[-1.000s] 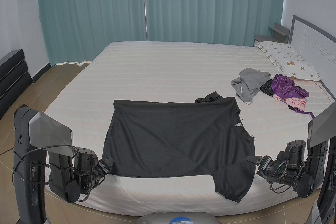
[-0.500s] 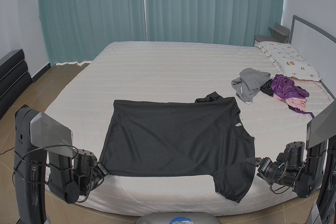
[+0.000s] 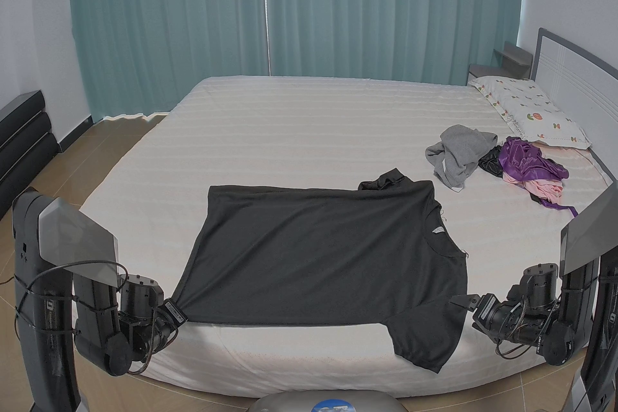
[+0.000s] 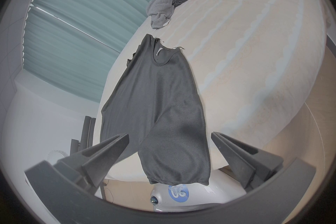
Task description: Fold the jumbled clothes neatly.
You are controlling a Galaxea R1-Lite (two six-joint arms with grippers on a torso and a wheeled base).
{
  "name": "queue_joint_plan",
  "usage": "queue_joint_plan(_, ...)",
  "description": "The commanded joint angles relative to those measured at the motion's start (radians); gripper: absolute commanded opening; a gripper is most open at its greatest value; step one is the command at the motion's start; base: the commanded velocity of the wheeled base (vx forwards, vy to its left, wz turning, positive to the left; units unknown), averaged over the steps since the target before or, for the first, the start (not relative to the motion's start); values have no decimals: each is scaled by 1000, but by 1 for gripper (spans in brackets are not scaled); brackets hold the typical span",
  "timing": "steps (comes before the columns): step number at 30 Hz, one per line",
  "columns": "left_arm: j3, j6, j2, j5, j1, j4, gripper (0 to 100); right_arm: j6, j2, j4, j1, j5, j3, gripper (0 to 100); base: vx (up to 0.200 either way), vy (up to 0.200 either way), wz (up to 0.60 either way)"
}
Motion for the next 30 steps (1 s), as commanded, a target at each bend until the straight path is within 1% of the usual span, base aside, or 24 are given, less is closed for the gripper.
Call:
queue_joint_plan(1, 7, 2, -19, 0, 7, 1, 0, -9, 13, -15, -6, 0, 0, 100, 0, 0, 0)
queue_joint_plan(4, 5, -3, -12, 0, 1, 1, 0, -27, 24, -15, -13, -1, 0, 100, 0, 0, 0)
queue_joint_plan(8, -3, -3, -3, 0, 1, -1, 0, -79, 65, -15, -30, -6, -11, 100, 0, 0, 0)
queue_joint_plan(10, -3, -4, -3, -2, -1, -1, 0, -99, 80, -15, -47, -23, -29, 100, 0, 0, 0)
queue_joint_plan(13, 2, -6, -3, -3, -4, -1, 0, -102, 102, -13, -53, -33, -70, 100, 0, 0, 0)
queue_joint_plan(14, -1, -7, -3, -8, -2, -1, 0, -102, 139, -15, -58, -37, -103, 100, 0, 0, 0)
queue_joint_plan(18, -3, -9, -1, -12, 6, -1, 0, -102, 165, -13, -90, -37, -179, 100, 0, 0, 0)
queue_joint_plan(24, -4, -9, 10, -12, 6, -1, 0, -102, 220, -13, -111, -40, -282, 100, 0, 0, 0)
queue_joint_plan(30, -4, -7, 13, -12, 4, -1, 0, -107, 228, 25, -108, -40, -350, 100, 0, 0, 0)
